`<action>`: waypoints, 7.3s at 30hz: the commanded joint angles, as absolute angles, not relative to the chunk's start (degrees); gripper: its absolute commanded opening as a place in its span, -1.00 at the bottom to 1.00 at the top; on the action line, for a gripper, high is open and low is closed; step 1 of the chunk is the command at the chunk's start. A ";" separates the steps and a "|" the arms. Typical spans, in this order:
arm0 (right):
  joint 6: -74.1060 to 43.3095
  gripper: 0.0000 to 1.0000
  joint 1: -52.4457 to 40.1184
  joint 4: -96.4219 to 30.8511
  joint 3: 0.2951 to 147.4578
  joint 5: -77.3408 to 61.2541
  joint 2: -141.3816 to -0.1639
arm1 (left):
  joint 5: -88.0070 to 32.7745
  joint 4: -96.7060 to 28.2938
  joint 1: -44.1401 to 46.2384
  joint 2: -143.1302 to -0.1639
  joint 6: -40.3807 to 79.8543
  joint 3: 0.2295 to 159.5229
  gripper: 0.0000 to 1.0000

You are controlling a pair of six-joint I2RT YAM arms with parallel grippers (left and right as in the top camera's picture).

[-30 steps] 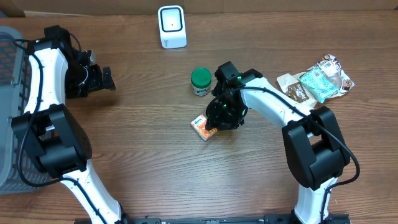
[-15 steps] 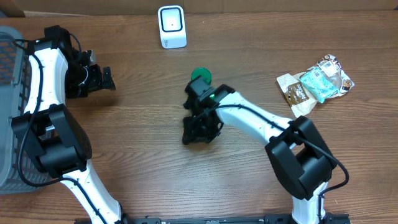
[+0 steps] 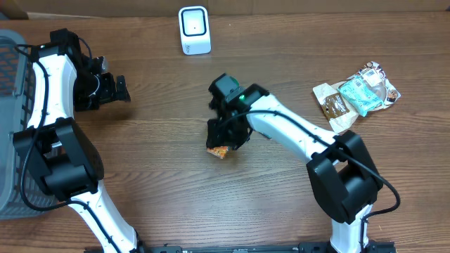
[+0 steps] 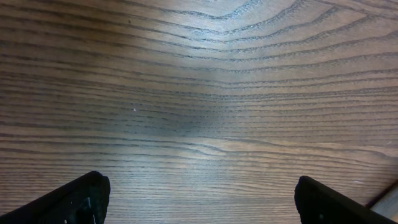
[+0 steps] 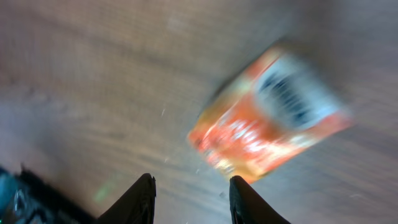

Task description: Scan the item barcode

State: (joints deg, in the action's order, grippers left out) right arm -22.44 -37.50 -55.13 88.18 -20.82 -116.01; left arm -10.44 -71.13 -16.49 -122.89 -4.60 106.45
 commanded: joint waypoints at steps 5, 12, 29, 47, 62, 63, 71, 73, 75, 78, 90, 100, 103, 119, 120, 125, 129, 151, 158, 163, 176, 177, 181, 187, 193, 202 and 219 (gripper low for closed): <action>-22.61 -0.31 -34.76 -54.68 90.08 -16.16 -116.14 | -10.46 -71.11 -16.43 -122.15 -4.71 106.98 0.99; -27.31 -0.29 -41.98 -46.54 90.08 -14.68 -118.06 | -10.46 -71.11 -16.43 -122.13 -4.71 106.98 0.99; -30.22 -0.29 -40.01 -59.70 90.13 -8.62 -120.92 | -10.46 -71.11 -16.43 -122.13 -4.71 106.98 0.99; -25.21 -0.28 -29.21 -53.19 90.13 -9.19 -120.88 | -10.46 -71.11 -16.43 -122.13 -4.71 106.98 0.99; -22.02 -0.21 -26.06 -61.06 92.07 -18.46 -114.80 | -10.46 -71.11 -16.43 -122.13 -4.71 106.98 0.99; -22.00 -0.21 -26.20 -61.23 92.05 -19.27 -114.76 | -10.46 -71.11 -16.43 -122.13 -4.71 106.98 0.99; -22.57 -0.20 -27.68 -55.79 86.04 -21.47 -114.93 | -10.46 -71.11 -16.43 -122.13 -4.71 106.98 0.99; -23.11 -0.20 -27.81 -53.54 83.99 -22.20 -114.93 | -10.46 -71.11 -16.43 -122.13 -4.71 106.98 0.99; -24.62 -0.20 -27.79 -50.96 81.69 -22.57 -114.93 | -10.46 -71.11 -16.43 -122.13 -4.71 106.98 0.99; -24.64 -0.21 -27.79 -47.42 79.13 -25.71 -115.02 | -10.46 -71.11 -16.43 -122.13 -4.71 106.98 0.99; -29.93 -0.62 -28.01 -43.22 76.18 -24.45 -115.22 | -10.46 -71.11 -16.43 -122.13 -4.71 106.98 0.99; -33.04 -0.62 -28.01 -41.63 75.24 -25.80 -117.99 | -10.46 -71.11 -16.43 -122.13 -4.71 106.98 0.99; -33.28 -0.78 -28.01 -41.63 75.26 -26.24 -118.54 | -10.46 -71.11 -16.43 -122.13 -4.71 106.98 0.99; -20.67 -0.92 -23.83 -42.48 77.69 -51.53 -114.32 | -10.46 -71.11 -16.43 -122.13 -4.71 106.98 0.99; -20.69 -0.92 -23.33 -42.41 77.91 -53.36 -113.27 | -10.48 -71.11 -16.43 -122.13 -4.71 106.98 0.99; -20.47 -0.92 -20.88 -40.42 78.26 -63.81 -108.44 | -10.46 -71.11 -16.43 -122.13 -4.71 106.98 0.99; -20.49 -0.92 -18.28 -39.16 78.26 -70.83 -105.41 | -10.46 -71.11 -16.43 -122.13 -4.71 106.98 0.99; -21.17 -0.92 -11.00 -33.23 78.30 -89.93 -103.70 | -10.46 -71.11 -16.43 -122.13 -4.71 106.98 0.99; -21.15 -0.92 -11.00 -33.21 78.32 -89.93 -103.70 | -10.46 -71.11 -16.43 -122.13 -4.71 106.98 0.99; -21.15 -0.92 -11.03 -32.56 78.32 -89.91 -103.70 | -10.46 -71.11 -16.43 -122.13 -4.71 106.98 0.99; -20.91 -0.92 -13.26 -43.75 79.31 -51.40 -103.70 | -10.46 -71.11 -16.43 -122.13 -4.71 106.98 0.99; -20.88 -0.92 -13.54 -45.17 80.29 -49.63 -103.70 | -10.46 -71.11 -16.43 -122.13 -4.71 106.98 0.99; -20.45 -0.92 -15.29 -54.74 88.88 -36.75 -103.72 | -10.46 -71.11 -16.43 -122.13 -4.71 106.98 0.99; -22.65 -0.92 -22.31 -63.55 110.48 -1.45 -104.77 | -10.46 -71.11 -16.43 -122.13 -4.71 106.98 0.99; -17.89 -0.92 -30.04 -54.87 119.15 20.43 -110.72 | -10.46 -71.11 -16.43 -122.13 -4.71 106.98 0.99; 6.39 -0.92 -34.52 -23.29 119.11 35.68 -125.73 | -10.48 -71.11 -16.43 -122.13 -4.71 106.98 0.99; 39.72 -0.92 -35.05 6.52 119.11 29.23 -142.61 | -10.48 -71.11 -16.43 -122.13 -4.71 106.98 0.99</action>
State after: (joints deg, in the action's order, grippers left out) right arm 37.26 -34.89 5.89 118.48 31.48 -141.45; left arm -10.44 -71.13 -16.49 -122.89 -4.60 106.43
